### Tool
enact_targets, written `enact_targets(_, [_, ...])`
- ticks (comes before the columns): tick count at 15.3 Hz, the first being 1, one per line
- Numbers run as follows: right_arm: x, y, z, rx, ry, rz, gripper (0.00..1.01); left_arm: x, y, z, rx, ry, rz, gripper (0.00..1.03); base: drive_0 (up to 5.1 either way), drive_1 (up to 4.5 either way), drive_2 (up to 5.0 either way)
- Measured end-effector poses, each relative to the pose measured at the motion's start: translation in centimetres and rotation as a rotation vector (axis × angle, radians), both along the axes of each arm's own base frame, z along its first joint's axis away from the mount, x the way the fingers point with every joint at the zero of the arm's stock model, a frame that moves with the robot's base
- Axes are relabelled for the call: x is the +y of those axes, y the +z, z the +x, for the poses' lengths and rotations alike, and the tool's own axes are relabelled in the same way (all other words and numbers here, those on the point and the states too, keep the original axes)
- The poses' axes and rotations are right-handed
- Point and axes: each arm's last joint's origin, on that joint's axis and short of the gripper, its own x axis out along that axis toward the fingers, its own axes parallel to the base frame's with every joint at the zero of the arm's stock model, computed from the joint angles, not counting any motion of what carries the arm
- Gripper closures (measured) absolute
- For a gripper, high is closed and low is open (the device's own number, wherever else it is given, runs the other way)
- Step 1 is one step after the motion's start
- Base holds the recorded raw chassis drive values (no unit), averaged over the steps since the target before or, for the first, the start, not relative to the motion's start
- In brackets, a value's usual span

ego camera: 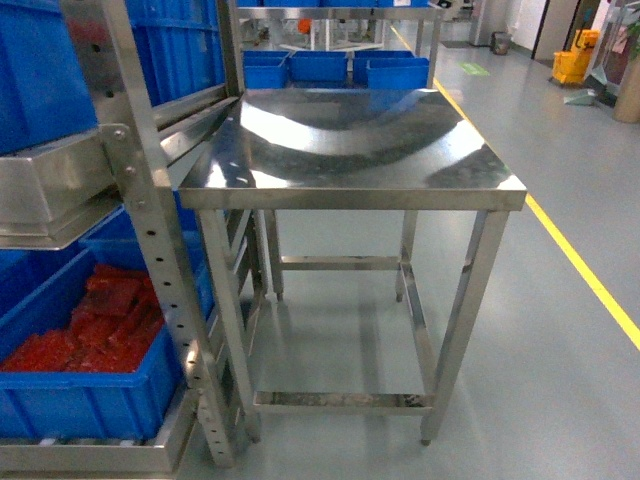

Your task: Sort blue parts and orange caps into right shelf containers

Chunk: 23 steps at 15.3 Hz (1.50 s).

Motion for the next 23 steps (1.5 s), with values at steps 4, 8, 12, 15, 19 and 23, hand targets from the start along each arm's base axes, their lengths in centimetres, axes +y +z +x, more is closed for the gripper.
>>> enact_targets(4, [0.0,-0.03,0.0,0.003,0.0,0.0,0.58,0.0,-0.03,0.0,0.003,0.0,0.0,0.62,-5.0,2.43,2.4])
enact_targets(8, [0.0,-0.04,0.0,0.004,0.0,0.0,0.58,0.0,-0.01,0.0,0.002,0.0,0.0,0.62,-4.9,2.48,2.5])
enact_targets(12, [0.0,-0.04,0.0,0.004,0.0,0.0,0.58,0.0,-0.03,0.0,0.003,0.0,0.0,0.62,-4.9,2.52,2.5])
enact_targets(15, [0.0,0.0,0.0,0.0,0.0,0.0,0.58,0.0,-0.01,0.0,0.001,0.001,0.0,0.62,-4.9,2.52,2.5])
enact_targets(19, [0.0,-0.04,0.0,0.004,0.0,0.0,0.58,0.0,-0.01,0.0,0.002,0.0,0.0,0.62,-4.9,2.52,2.5])
enact_targets(23, [0.0,-0.02,0.0,0.002,0.0,0.0,0.58,0.0,-0.01,0.0,0.001,0.001,0.0,0.62,-4.9,2.52,2.5])
